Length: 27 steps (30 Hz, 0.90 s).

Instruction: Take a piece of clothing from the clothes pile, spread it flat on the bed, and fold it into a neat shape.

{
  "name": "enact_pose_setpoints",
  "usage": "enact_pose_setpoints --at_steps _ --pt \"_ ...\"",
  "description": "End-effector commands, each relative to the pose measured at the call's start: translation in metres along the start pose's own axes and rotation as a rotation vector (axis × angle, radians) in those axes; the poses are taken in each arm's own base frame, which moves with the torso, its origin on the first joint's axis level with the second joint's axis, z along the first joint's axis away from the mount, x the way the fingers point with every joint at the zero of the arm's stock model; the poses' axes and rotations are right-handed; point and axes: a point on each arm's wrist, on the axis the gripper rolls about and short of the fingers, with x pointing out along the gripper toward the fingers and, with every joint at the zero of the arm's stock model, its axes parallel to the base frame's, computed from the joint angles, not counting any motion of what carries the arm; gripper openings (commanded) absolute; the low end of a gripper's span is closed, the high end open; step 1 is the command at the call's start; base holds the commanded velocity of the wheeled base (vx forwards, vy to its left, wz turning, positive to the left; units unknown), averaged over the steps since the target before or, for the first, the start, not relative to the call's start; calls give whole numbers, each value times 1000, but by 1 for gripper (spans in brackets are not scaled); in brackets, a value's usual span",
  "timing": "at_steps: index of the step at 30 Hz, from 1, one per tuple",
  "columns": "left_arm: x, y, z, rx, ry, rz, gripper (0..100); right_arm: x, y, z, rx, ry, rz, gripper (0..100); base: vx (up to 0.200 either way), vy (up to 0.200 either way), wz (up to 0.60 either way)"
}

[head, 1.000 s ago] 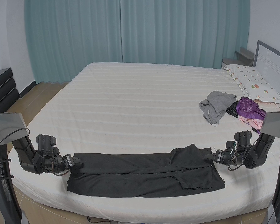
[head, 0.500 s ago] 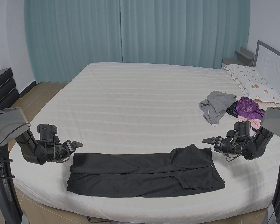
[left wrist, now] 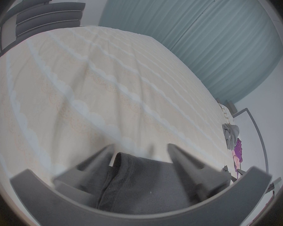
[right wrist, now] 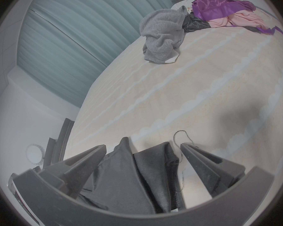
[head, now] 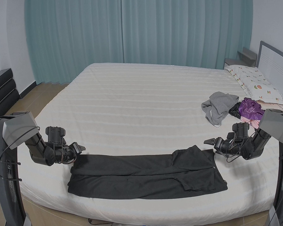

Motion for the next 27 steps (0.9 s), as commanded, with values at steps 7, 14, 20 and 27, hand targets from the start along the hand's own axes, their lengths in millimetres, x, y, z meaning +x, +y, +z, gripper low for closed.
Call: enact_pose_setpoints --at_steps 7,14,20,27 --pt "4 3 -2 -19 -31 58 0 9 -3 -3 4 3 -55 100 0 0 0" --pt "2 4 1 -66 -41 58 0 18 -3 -8 0 23 -56 100 0 0 0" --pt "2 4 1 -66 -42 60 0 22 -8 -10 5 26 -62 0 0 0 0" --pt "3 4 1 -67 -41 58 0 18 -5 -4 10 2 -57 0 0 0 0"
